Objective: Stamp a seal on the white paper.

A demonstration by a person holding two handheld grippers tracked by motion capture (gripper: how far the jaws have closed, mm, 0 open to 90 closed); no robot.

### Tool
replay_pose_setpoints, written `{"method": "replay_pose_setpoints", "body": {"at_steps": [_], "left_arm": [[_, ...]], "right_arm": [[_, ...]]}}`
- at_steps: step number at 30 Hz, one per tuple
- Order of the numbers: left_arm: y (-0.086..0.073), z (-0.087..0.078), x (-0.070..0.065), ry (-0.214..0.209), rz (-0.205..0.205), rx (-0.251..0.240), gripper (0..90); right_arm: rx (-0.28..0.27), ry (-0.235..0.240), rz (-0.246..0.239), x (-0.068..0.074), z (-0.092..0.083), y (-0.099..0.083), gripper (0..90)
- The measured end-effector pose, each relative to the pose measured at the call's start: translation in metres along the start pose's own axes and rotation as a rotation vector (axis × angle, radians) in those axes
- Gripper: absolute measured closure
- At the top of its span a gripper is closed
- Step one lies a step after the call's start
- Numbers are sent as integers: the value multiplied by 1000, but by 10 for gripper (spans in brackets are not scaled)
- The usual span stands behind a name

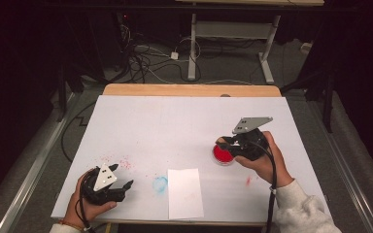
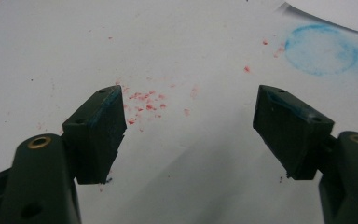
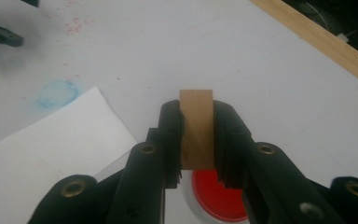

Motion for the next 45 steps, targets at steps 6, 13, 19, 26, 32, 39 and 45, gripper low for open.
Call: {"method": "replay_pose_setpoints", "body": {"at_steps": [6,13,19,26,32,39,45], "left_arm": [[-1,-1,-2,0,13,7,245],[1,-3,-3,8,13,2,245],[1,-2,-3,10,16,5,245],[0,-2,-3,8,19,12,247],[0,-1,-3,10,25,16,247],[0,0,-3,9,28,19,248],[0,0,-4,11,27,22,249]], "right_arm": [[18,49,-54,26,12,4,752],[55,116,-108,53,31,4,752],[106,161,-138,71,48,-3,752],[149,180,-154,83,66,-10,753],[169,179,-149,87,83,-16,753],[211,172,-139,87,103,-27,753],[234,188,-130,87,114,-32,753]]}}
Point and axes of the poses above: each handheld gripper's, and its own axes: z roughly forward along the jaws, y roughly out of its top, x roughly to its left, the point moved 7 cm from there along z, roughly forward along the jaws, and after that the axes turned 14 degrees about y, right-handed, at the moved point
